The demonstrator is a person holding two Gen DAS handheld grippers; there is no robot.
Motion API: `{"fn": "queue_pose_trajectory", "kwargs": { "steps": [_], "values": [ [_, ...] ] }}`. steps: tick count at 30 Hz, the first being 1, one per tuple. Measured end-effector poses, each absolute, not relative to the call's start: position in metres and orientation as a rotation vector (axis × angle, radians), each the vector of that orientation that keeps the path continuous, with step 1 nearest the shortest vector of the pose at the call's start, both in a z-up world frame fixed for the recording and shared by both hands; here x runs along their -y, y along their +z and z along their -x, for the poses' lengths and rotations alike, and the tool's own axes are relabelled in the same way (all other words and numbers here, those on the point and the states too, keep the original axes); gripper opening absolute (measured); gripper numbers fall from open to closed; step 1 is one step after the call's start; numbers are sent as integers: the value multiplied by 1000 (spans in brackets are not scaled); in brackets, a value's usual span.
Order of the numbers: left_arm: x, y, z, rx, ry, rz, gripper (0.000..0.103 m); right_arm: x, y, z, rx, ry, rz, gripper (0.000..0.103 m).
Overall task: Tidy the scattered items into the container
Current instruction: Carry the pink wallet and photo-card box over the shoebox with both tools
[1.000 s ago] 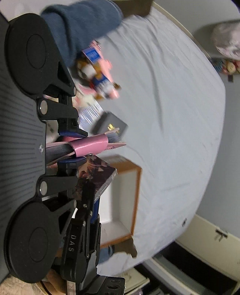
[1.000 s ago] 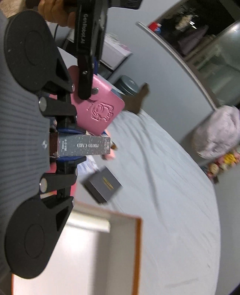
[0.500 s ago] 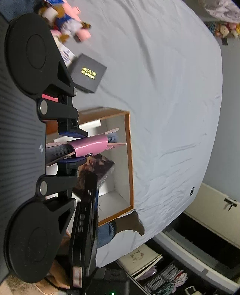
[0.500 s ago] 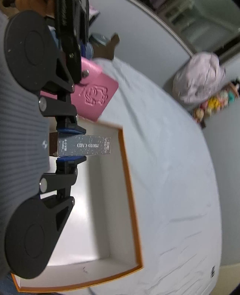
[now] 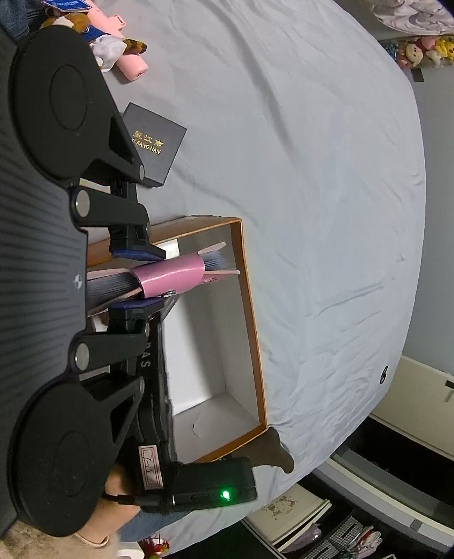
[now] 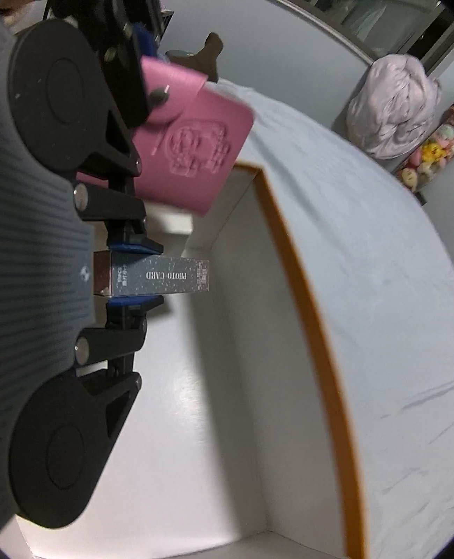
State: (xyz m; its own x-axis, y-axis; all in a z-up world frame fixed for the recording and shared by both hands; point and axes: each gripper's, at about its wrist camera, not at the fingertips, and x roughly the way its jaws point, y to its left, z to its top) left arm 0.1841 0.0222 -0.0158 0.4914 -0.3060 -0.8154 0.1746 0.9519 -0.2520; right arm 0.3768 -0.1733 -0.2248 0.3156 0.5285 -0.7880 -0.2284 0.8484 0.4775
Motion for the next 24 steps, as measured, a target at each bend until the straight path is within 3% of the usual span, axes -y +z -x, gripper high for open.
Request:
{"fn": "queue_pose_trajectory", "kwargs": {
  "steps": [10, 12, 24],
  "values": [
    [-22, -19, -194, -1019, -313, 164, 26, 194, -238, -390, -1283, 472, -238, 36],
    [-22, -20, -195, -1022, -310, 163, 26, 190, -242, -391, -1298, 428, -170, 27],
    [-23, -20, -198, -1033, -306, 176, 26, 161, -252, -393, -1358, 521, -106, 25]
  ]
}}
